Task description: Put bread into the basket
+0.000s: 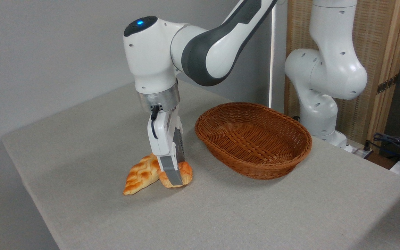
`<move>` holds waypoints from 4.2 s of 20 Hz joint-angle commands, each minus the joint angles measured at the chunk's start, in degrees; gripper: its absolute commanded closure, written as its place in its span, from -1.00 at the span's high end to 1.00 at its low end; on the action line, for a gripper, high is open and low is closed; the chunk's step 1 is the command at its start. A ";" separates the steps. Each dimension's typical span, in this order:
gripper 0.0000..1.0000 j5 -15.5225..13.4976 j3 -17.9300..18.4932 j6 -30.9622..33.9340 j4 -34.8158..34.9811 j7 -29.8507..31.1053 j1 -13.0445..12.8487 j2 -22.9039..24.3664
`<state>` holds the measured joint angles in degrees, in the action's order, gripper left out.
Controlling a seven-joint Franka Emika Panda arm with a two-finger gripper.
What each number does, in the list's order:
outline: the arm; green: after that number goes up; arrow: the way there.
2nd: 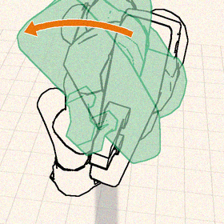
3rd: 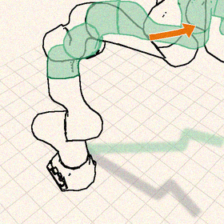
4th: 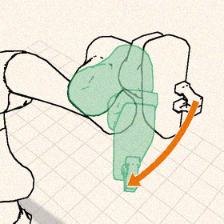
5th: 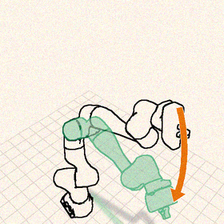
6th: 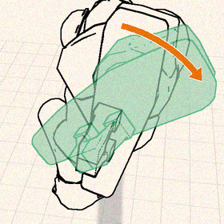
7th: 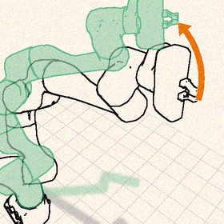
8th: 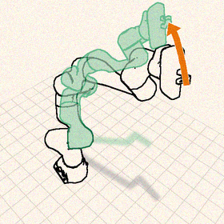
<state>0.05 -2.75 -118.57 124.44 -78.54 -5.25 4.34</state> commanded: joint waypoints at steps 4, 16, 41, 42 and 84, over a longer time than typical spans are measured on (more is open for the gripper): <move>-0.29 0.04 0.03 -0.79 0.27 -1.09 -0.11 -0.20; -0.19 -2.51 7.58 32.33 -16.95 -1.44 0.59 3.47; 1.00 5.84 8.99 32.79 4.41 -2.58 -0.64 12.98; 1.00 5.84 8.99 32.79 3.71 -2.58 -0.64 13.07; 1.00 -0.58 4.77 28.14 -29.78 33.63 2.70 -1.96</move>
<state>-0.39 2.52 -90.11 92.44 -43.75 -3.29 0.25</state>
